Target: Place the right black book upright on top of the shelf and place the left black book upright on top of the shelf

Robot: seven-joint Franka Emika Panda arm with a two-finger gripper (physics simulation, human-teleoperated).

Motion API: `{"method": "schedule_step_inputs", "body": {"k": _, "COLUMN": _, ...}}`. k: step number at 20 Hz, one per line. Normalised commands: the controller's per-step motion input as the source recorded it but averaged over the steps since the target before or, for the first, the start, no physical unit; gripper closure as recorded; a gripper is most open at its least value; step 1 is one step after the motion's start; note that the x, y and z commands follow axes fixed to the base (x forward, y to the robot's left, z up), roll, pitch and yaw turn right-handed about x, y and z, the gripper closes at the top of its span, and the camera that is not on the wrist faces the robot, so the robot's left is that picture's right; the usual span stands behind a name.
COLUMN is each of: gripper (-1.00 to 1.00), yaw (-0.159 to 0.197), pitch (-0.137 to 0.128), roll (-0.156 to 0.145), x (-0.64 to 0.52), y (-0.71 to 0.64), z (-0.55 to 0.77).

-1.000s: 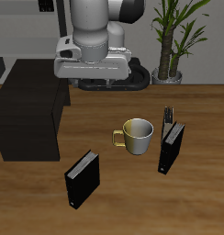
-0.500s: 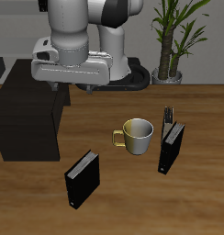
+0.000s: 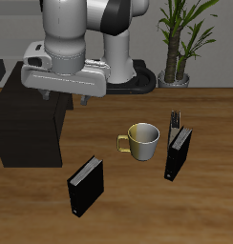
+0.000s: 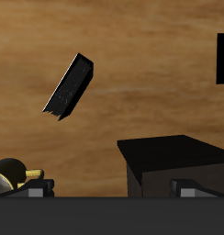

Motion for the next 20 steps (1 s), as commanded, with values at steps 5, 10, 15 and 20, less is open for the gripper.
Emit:
{"method": "schedule_step_inputs", "body": {"k": 5, "gripper": -1.00, "yaw": -0.026, "pitch": -0.007, "roll": -0.029, "x": 0.33, "y": 0.34, "z": -0.10}}
{"method": "schedule_step_inputs", "body": {"k": 10, "gripper": -1.00, "yaw": -0.026, "pitch": 0.006, "roll": 0.002, "x": 0.38, "y": 0.23, "z": -0.14}}
{"method": "schedule_step_inputs", "body": {"k": 15, "gripper": -1.00, "yaw": -0.012, "pitch": -0.002, "roll": 0.018, "x": 0.47, "y": 0.11, "z": -0.16}}
{"method": "schedule_step_inputs", "body": {"k": 20, "gripper": -1.00, "yaw": -0.006, "pitch": 0.012, "roll": 0.104, "x": 0.28, "y": 0.10, "z": -0.22}}
